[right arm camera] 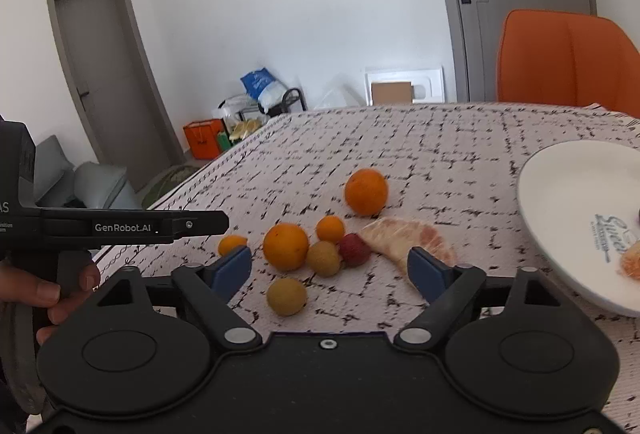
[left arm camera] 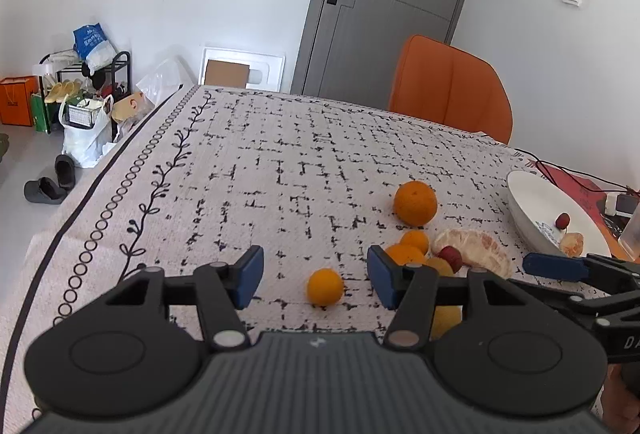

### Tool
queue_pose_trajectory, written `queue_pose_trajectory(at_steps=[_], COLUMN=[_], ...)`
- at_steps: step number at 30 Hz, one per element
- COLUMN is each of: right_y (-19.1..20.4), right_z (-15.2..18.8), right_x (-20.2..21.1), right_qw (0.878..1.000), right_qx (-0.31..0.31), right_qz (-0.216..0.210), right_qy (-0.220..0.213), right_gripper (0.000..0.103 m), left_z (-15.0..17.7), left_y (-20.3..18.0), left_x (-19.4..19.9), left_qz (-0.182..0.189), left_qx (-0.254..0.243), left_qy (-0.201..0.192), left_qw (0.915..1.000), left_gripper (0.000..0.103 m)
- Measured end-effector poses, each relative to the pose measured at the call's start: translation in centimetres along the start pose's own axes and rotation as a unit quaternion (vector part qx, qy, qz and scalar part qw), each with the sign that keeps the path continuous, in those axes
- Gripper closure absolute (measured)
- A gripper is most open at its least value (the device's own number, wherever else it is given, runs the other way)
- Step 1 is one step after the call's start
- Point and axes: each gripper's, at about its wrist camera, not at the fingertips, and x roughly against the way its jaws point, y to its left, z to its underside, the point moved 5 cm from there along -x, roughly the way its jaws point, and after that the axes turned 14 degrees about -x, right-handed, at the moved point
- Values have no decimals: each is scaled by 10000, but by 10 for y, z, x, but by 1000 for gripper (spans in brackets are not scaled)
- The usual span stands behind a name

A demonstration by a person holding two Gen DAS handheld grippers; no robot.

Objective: Organize fruits
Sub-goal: 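Grasp a small tangerine with the left tool while the right tool grasps a yellow-green fruit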

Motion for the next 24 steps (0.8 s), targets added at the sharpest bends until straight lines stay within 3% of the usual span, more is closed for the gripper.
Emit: queue_pose_trajectory(at_steps=[8,9,10,12,15,23,24], right_y=[10,11,12,14,16,19,21], right_z=[6,7,8,10,11,20,22], right_x=[-12,-12,-14,-15,-18,-34,-36], right_qw=[9995,9994,9993,9991,9989,9978,9976], right_qx=[-62,-30,-2,37,60,34,28], right_qz=[144,172,193,224,244,236,218], right_qy=[260,286,314,356,404,624,663], right_gripper=[29,30,30,31,32,42,50], left_z=[8,10,12,14,13,13,12], left_y=[0,-1,-2,-2,-3,7,8], left_x=[-13,-17,-21,-24,-21,-6,-5], left_qz=[278,320,359,386,516,304,297], left_qx=[51,44,46,48,9,-30,-29], left_qy=[93,129,189,216,179,130,134], left_qw=[9996,9994,9992,9990,9985,9995,9995], left_gripper=[56,59,70,83,83,83,83])
